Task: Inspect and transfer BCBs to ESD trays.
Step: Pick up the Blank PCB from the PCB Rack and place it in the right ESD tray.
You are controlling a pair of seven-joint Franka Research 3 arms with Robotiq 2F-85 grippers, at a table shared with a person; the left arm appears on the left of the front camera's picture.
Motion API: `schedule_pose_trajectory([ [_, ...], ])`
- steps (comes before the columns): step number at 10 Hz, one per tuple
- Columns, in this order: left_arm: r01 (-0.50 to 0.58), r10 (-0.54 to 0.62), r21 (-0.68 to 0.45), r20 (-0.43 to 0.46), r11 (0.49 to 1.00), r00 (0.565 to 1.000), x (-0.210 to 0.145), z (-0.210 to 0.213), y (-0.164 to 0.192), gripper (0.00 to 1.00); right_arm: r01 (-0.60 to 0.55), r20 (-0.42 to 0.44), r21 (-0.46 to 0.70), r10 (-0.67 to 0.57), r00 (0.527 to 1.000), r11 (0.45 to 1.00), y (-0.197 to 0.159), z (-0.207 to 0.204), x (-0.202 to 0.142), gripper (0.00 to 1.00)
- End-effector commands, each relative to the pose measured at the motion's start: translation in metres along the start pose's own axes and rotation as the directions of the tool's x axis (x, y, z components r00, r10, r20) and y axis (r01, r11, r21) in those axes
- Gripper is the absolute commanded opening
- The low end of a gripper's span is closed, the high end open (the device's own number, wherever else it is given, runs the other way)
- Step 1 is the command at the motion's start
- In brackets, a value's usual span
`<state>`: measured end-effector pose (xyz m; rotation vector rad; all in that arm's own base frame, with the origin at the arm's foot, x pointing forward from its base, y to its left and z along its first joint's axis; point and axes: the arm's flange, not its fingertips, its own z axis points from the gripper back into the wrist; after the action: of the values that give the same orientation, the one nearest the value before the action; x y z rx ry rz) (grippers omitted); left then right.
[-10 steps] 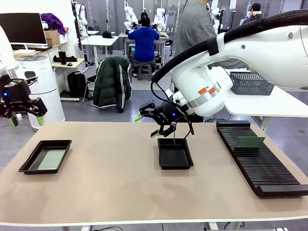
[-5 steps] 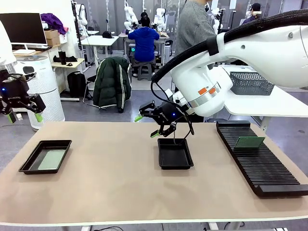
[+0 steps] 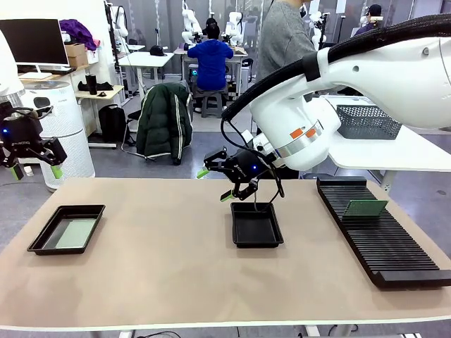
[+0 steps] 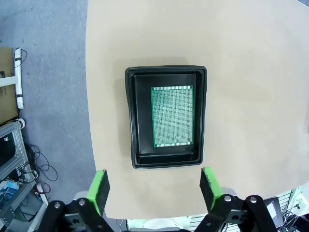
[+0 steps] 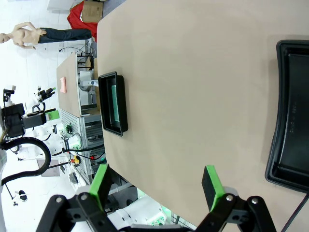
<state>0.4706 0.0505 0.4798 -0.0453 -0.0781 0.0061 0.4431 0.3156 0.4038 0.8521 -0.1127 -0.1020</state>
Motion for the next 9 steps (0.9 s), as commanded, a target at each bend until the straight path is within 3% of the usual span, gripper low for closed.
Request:
schedule_pose_trajectory([
  [1,0.002,-0.002,0.001,0.006,1.0,1.0,-0.0004,-0.0026,-0.0007,1.0,0.015,0.014,-0.01,-0.015,1.0,1.0,0.0029,-0.0003,-0.0009,1.0],
  [9,0.002,-0.002,0.001,0.006,1.0,1.0,-0.0004,-0.0026,-0.0007,1.0,0.015,0.014,-0.01,-0.015,1.0,1.0,0.0029,-0.0003,-0.0009,1.0],
])
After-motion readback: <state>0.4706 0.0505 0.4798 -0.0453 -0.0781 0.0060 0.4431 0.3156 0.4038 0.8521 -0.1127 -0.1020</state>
